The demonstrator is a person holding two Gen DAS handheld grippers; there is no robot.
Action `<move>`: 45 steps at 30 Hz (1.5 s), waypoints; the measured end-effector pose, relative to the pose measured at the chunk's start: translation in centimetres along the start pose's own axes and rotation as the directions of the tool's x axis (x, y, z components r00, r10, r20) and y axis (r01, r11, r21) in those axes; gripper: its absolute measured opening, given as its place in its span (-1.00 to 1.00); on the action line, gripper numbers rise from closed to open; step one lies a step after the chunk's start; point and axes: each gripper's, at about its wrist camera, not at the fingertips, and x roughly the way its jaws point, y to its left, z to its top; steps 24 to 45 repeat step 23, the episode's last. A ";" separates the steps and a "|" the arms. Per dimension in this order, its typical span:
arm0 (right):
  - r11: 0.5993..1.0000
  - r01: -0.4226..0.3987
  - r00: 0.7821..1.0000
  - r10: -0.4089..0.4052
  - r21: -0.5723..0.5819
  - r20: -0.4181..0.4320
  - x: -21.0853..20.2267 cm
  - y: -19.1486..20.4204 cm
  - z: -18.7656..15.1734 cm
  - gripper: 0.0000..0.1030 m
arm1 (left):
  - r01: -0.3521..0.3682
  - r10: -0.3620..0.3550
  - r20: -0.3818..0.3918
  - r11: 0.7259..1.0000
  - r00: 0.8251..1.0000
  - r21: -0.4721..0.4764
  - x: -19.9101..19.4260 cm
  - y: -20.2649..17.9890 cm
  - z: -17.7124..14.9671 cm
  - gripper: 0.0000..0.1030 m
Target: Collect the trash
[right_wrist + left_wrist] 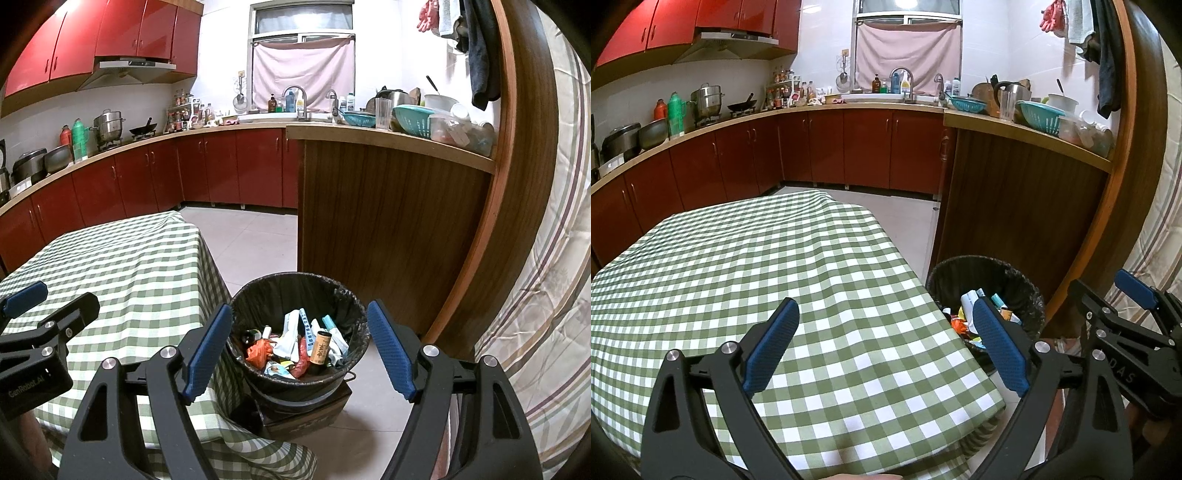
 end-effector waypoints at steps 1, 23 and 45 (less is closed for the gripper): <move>1.000 0.000 1.000 0.000 0.000 0.000 -0.1 0.0 0.0 0.43 | 0.001 -0.001 0.000 1.000 1.000 0.000 0.0 0.0 0.0 0.82; 0.999 -0.040 0.999 0.039 -0.019 -0.024 0.5 2.3 0.3 0.63 | -0.050 0.049 -0.062 0.999 0.997 -0.010 1.3 3.2 -0.5 0.91; 0.999 -0.040 0.999 0.039 -0.019 -0.024 0.5 2.3 0.3 0.63 | -0.050 0.049 -0.062 0.999 0.997 -0.010 1.3 3.2 -0.5 0.91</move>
